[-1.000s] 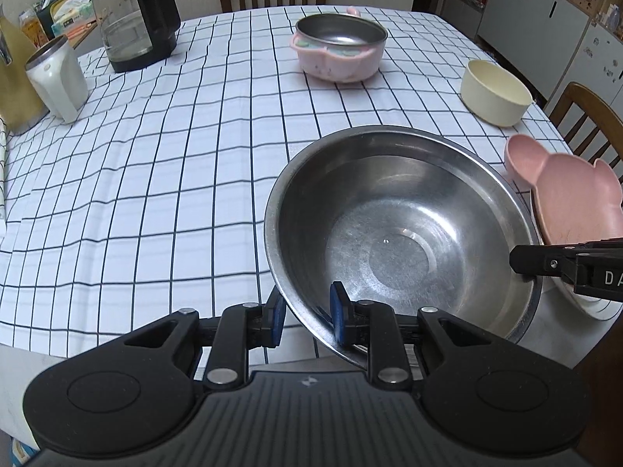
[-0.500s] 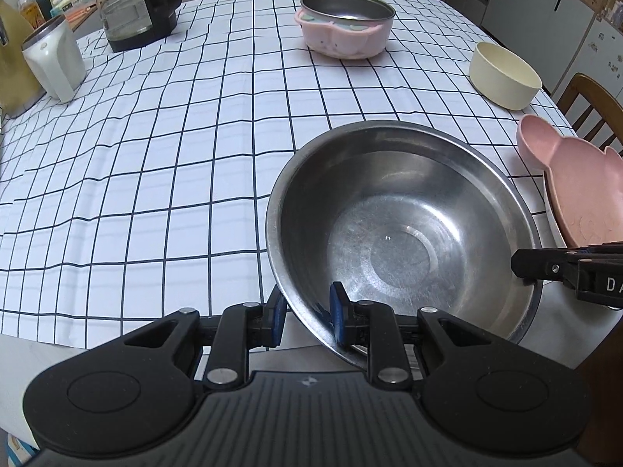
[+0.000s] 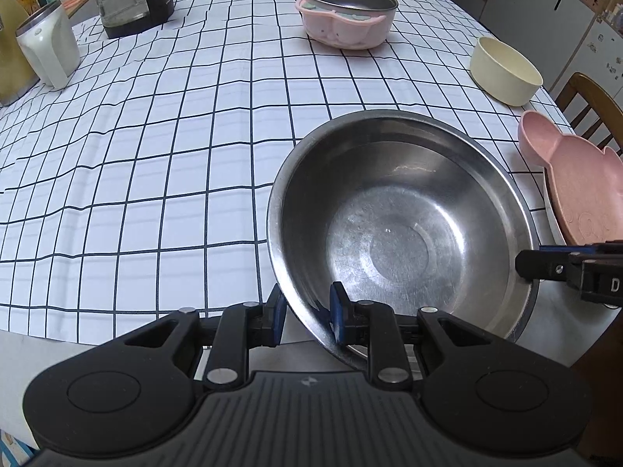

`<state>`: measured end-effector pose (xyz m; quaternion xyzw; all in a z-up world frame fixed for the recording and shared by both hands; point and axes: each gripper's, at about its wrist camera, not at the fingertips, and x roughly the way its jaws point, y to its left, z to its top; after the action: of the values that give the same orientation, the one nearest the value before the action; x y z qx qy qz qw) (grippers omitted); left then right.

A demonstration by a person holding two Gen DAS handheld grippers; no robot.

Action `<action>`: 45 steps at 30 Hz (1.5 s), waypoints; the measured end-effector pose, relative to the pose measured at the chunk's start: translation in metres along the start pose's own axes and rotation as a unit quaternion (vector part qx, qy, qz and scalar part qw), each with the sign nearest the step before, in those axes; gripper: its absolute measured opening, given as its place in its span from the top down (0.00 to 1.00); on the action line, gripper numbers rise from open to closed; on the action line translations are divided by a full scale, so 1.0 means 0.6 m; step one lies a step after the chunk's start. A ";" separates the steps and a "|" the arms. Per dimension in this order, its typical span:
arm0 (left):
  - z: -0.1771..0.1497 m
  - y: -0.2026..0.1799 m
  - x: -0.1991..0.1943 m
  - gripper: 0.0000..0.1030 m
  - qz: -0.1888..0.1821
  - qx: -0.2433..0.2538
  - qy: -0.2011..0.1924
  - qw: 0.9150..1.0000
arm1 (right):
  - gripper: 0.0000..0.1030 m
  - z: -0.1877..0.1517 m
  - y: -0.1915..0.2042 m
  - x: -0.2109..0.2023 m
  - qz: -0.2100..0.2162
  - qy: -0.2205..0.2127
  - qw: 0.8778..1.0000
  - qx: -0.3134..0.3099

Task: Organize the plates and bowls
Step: 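Lower the steel bowl beside the plate stack, open both grippers, withdraw, then reach both grippers to the pink-handled steel pot and close on its rim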

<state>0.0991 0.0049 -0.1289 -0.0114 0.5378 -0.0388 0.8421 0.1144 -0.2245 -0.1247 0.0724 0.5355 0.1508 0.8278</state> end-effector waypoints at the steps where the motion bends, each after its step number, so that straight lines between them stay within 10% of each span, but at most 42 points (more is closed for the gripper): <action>1: 0.000 0.001 0.000 0.78 -0.001 -0.001 0.000 1.000 | 0.74 0.001 -0.002 -0.002 0.000 0.000 1.000 0.000; 15: 0.016 0.031 -0.053 0.77 0.001 -0.001 -0.044 0.999 | 0.64 0.033 0.002 -0.048 -0.002 -0.032 0.999 -0.030; 22: 0.053 0.035 -0.093 0.47 -0.002 0.001 -0.101 0.995 | 0.58 0.071 0.009 -0.070 0.000 -0.057 0.997 -0.043; 45: 0.281 0.018 -0.070 0.28 0.010 0.031 -0.168 0.985 | 0.19 0.269 0.004 -0.064 -0.015 -0.131 0.990 -0.049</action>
<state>0.2348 0.0148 -0.0207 0.0136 0.3875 -0.0442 0.9207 0.2458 -0.2278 -0.0239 0.0431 0.4151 0.1536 0.8957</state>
